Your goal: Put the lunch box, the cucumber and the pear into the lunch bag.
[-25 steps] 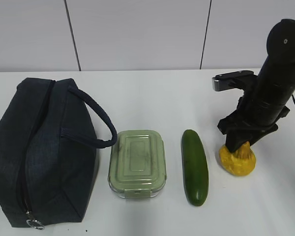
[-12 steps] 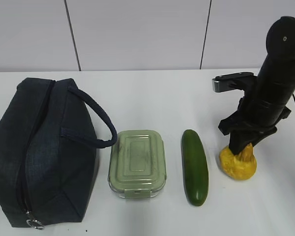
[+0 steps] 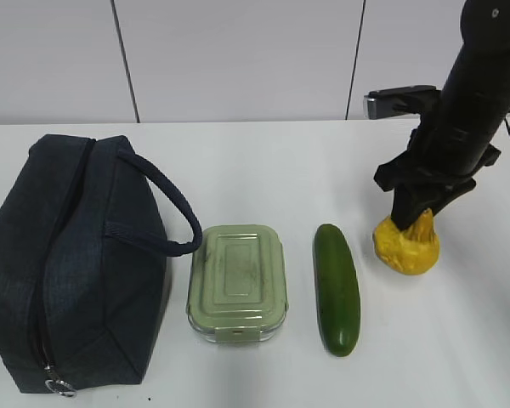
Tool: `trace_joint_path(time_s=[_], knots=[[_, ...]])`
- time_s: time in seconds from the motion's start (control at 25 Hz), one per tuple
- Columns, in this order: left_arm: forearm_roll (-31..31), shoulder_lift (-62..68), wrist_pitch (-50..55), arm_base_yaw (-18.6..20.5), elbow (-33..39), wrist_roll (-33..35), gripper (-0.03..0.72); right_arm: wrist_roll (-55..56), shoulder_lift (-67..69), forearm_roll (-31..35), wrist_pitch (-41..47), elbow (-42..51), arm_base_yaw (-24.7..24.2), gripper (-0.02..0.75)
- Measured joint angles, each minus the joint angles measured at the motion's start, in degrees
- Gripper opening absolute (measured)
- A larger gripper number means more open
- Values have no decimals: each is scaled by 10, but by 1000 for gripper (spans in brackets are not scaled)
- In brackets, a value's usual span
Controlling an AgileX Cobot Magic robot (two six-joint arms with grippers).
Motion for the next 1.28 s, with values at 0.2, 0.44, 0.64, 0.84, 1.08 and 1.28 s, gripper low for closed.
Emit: trace_joint_path(time_s=[0.2,0.44,0.64,0.84,1.08,1.28], knots=[[-8,2,0,0,-1,0,238,0,0,0,38,-59,0,254],[-140,88,-134,0,-21,28,241,0,0,31,53,-123,0,253],[-210,252,-202,0,-22,76,244,-30,0,124,54,-158,0,252],[-279,442,-228,0,-22,130,281,-77,0,221,55,-173,11,251],[-325,568,-256,0,-22,166,361,-116,0,273,51,-174,65,251],[-333,601,-268,0,-22,182,322,-141,0,306,7,-174,122,251]])
